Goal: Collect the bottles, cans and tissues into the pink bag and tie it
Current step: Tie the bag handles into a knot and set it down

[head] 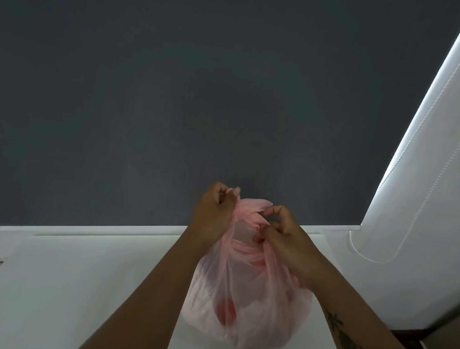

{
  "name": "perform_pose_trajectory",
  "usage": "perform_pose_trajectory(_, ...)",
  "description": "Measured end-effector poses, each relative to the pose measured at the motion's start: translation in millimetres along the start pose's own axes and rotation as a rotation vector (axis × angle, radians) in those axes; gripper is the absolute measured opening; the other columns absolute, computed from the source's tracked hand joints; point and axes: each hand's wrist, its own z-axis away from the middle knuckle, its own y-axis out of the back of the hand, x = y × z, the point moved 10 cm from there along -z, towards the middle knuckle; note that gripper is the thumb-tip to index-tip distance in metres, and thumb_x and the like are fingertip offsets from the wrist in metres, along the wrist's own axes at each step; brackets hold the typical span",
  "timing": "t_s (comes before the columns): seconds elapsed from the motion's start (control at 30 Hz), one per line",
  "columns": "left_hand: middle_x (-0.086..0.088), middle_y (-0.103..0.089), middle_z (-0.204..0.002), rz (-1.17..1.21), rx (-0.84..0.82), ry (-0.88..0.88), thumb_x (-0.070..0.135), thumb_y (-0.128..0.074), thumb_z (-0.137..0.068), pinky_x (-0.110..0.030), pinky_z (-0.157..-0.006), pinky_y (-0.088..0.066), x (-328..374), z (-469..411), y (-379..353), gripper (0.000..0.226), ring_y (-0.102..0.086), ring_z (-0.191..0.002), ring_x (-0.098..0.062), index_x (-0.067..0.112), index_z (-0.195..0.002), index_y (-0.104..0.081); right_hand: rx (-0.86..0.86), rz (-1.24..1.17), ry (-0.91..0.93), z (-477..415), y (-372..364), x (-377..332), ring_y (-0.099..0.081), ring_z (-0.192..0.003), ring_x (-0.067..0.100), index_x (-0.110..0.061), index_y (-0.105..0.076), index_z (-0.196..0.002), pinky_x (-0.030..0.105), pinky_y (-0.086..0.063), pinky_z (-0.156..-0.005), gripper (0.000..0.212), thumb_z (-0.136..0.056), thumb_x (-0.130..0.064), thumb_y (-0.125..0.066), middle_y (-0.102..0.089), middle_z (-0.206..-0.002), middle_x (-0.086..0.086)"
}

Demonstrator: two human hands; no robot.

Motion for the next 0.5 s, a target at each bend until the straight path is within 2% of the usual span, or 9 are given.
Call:
perform_pose_trajectory(0.1,0.0,-0.054,-0.072,-0.027,0.02,0.009,0.038,-0.051,-0.099,-0.016,-0.051,-0.039,-3.3,0.1,1.8,0.033,-0.046,-0.061,-0.01,0.006,-0.092,-0.056,0.159,0.139,0.201,5.6,8.0,-17.7,-0.058,-0.059,-0.001,-0.039,-0.031,-0.129,0.013,-0.047,-0.058,0.055,-0.09,-0.021,-0.065,-0.059,-0.072,-0.005)
perform_pose_trajectory(0.17,-0.001,-0.054,-0.072,-0.032,0.045,-0.001,0.035,-0.052,-0.099,-0.013,-0.049,-0.038,-1.8,1.0,2.8,0.032,-0.046,-0.061,-0.01,0.004,-0.091,-0.056,0.148,0.254,0.287,5.5,0.5,-23.4,-0.057,-0.065,-0.003,-0.05,-0.013,-0.139,0.014,-0.05,-0.065,0.08,-0.087,-0.028,-0.069,-0.058,-0.081,-0.013)
perform_pose_trajectory(0.2,0.0,-0.054,-0.072,-0.028,0.054,-0.006,0.034,-0.053,-0.099,-0.015,-0.051,-0.039,-0.8,1.5,2.3,0.031,-0.046,-0.06,-0.009,0.005,-0.089,-0.055,0.131,0.336,0.312,5.4,-4.8,-25.0,-0.059,-0.079,-0.005,-0.051,-0.01,-0.139,0.016,-0.052,-0.076,0.079,-0.086,-0.037,-0.066,-0.06,-0.098,-0.017)
perform_pose_trajectory(0.27,0.001,-0.053,-0.071,-0.036,0.071,-0.012,0.033,-0.053,-0.099,-0.02,-0.055,-0.04,1.1,3.1,1.9,0.028,-0.047,-0.06,-0.009,0.009,-0.086,-0.054,0.152,0.551,0.328,2.0,-8.9,-22.8,-0.056,-0.112,0.008,-0.044,-0.019,-0.144,0.025,-0.045,-0.1,0.065,-0.089,-0.048,-0.053,-0.053,-0.133,-0.005)
perform_pose_trajectory(0.3,0.002,-0.053,-0.07,-0.041,0.077,-0.012,0.033,-0.053,-0.099,-0.021,-0.056,-0.04,1.3,3.2,2.0,0.027,-0.047,-0.06,-0.008,0.01,-0.085,-0.054,0.188,0.641,0.329,1.2,-7.8,-20.8,-0.055,-0.115,0.014,-0.037,-0.028,-0.146,0.028,-0.044,-0.103,0.057,-0.093,-0.044,-0.049,-0.051,-0.135,0.001)
perform_pose_trajectory(0.37,0.003,-0.052,-0.068,-0.046,0.084,-0.02,0.033,-0.053,-0.099,-0.023,-0.057,-0.04,2.6,3.4,3.1,0.028,-0.047,-0.06,-0.009,0.01,-0.083,-0.053,0.257,0.682,0.318,0.4,-3.8,-16.0,-0.055,-0.102,0.013,-0.025,-0.048,-0.14,0.022,-0.047,-0.098,0.042,-0.098,-0.033,-0.048,-0.052,-0.125,0.003)
perform_pose_trajectory(0.43,0.004,-0.05,-0.066,-0.045,0.08,-0.024,0.033,-0.053,-0.099,-0.024,-0.058,-0.04,3.9,3.1,3.5,0.028,-0.045,-0.059,-0.009,0.012,-0.08,-0.05,0.274,0.618,0.307,-1.4,-1.0,-11.2,-0.05,-0.101,0.008,-0.019,-0.06,-0.126,0.004,-0.04,-0.09,0.032,-0.098,-0.03,-0.051,-0.046,-0.119,-0.005)
perform_pose_trajectory(0.47,0.004,-0.049,-0.065,-0.039,0.075,-0.025,0.033,-0.053,-0.099,-0.023,-0.058,-0.039,3.7,2.4,3.1,0.029,-0.045,-0.059,-0.009,0.013,-0.078,-0.05,0.26,0.593,0.304,-2.7,-1.5,-9.7,-0.047,-0.106,0.008,-0.017,-0.062,-0.122,0.0,-0.034,-0.087,0.029,-0.098,-0.028,-0.051,-0.042,-0.119,-0.009)
perform_pose_trajectory(0.5,0.004,-0.049,-0.065,-0.029,0.074,-0.024,0.032,-0.053,-0.099,-0.024,-0.058,-0.039,3.6,1.8,3.2,0.029,-0.044,-0.059,-0.01,0.014,-0.077,-0.049,0.229,0.587,0.313,-4.6,-3.6,-10.1,-0.045,-0.108,0.008,-0.015,-0.064,-0.118,0.002,-0.031,-0.087,0.026,-0.098,-0.025,-0.051,-0.041,-0.118,-0.011)
